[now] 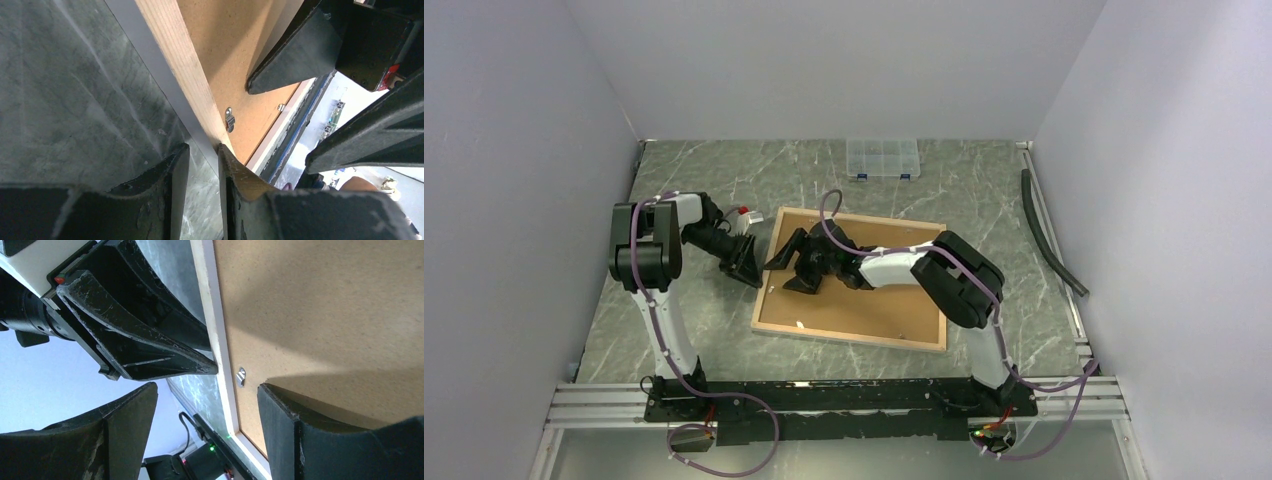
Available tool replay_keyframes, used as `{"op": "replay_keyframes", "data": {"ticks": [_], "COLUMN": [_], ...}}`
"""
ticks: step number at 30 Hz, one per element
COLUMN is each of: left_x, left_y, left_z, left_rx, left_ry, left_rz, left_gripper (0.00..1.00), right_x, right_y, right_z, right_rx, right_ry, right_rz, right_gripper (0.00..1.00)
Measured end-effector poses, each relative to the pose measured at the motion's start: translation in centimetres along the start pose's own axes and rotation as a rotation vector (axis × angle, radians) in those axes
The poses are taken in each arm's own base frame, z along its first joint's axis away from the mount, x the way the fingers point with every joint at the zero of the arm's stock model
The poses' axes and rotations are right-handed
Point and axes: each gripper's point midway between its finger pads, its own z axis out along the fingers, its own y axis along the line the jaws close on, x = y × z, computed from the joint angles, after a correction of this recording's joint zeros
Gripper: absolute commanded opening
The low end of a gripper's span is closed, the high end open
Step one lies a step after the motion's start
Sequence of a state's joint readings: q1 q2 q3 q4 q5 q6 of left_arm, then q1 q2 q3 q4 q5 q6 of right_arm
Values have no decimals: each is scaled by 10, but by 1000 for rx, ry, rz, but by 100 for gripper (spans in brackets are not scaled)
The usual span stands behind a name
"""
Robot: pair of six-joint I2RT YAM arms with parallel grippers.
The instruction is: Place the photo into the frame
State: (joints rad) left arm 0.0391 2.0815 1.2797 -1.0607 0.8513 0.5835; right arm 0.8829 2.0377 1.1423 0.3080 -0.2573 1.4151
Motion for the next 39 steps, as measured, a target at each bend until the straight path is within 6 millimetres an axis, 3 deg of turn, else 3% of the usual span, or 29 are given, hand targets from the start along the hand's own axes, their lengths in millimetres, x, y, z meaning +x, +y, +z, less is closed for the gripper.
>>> {"op": "replay_keyframes", "data": {"ticks": [13, 39], "left_x": [0, 0], "left_y": [0, -2], "left_z": [0, 1], "left_rx": [5, 16], "left_ry": [-1, -8], "left_rz": [-4, -8], "left_gripper": [32, 28], "right_x": [12, 17], "right_y": [7, 12], "right_z": [11, 20], "right_rx": [-14, 30], "right_ry": [50, 63], "right_rz": [-4, -29], "right_gripper": [76, 74]}}
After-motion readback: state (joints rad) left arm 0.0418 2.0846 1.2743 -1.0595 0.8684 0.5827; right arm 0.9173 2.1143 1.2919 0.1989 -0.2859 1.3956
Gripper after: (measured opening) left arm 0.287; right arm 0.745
